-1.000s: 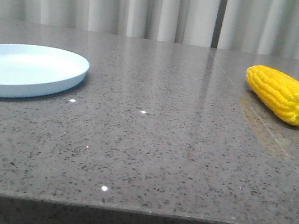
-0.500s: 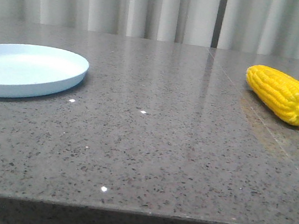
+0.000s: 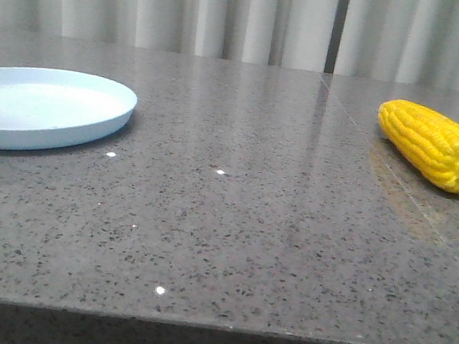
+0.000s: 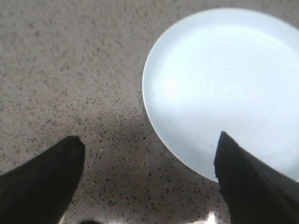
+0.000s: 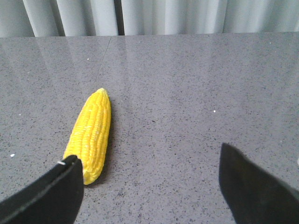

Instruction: Place corn on plate with both arms

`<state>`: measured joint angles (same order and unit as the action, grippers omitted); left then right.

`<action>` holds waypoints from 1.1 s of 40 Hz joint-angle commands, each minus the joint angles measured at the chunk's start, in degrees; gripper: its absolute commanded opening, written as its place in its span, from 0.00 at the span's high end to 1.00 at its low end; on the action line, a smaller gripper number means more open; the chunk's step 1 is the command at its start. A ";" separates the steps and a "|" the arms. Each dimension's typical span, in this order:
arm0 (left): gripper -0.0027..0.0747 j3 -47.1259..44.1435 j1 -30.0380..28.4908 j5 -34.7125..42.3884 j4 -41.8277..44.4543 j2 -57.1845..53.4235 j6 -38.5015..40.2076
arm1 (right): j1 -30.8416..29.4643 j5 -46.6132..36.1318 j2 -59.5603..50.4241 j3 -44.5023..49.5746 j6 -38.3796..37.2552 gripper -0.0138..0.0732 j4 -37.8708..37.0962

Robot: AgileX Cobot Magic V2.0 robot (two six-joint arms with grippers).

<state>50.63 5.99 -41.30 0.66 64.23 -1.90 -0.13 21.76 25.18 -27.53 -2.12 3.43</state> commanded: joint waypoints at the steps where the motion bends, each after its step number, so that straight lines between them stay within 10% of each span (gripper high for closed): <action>1: 0.26 5.36 0.37 -0.47 -1.32 5.25 0.49 | -0.26 -4.38 0.60 -2.06 0.29 0.14 0.17; 16: 0.29 8.47 0.37 0.80 -4.27 18.55 0.49 | -0.26 -4.38 0.60 -2.06 0.29 0.14 0.17; 33: 0.98 8.47 0.37 3.18 -4.75 19.14 -0.10 | -0.26 -4.38 0.60 -2.06 0.29 0.14 0.17; 44: 0.99 8.64 0.37 5.12 -13.55 16.77 -0.22 | -0.26 -4.38 0.60 -2.06 0.29 0.14 0.17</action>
<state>57.54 5.99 -38.65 -8.33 84.47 -1.81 -0.13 21.76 25.18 -27.53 -2.12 3.43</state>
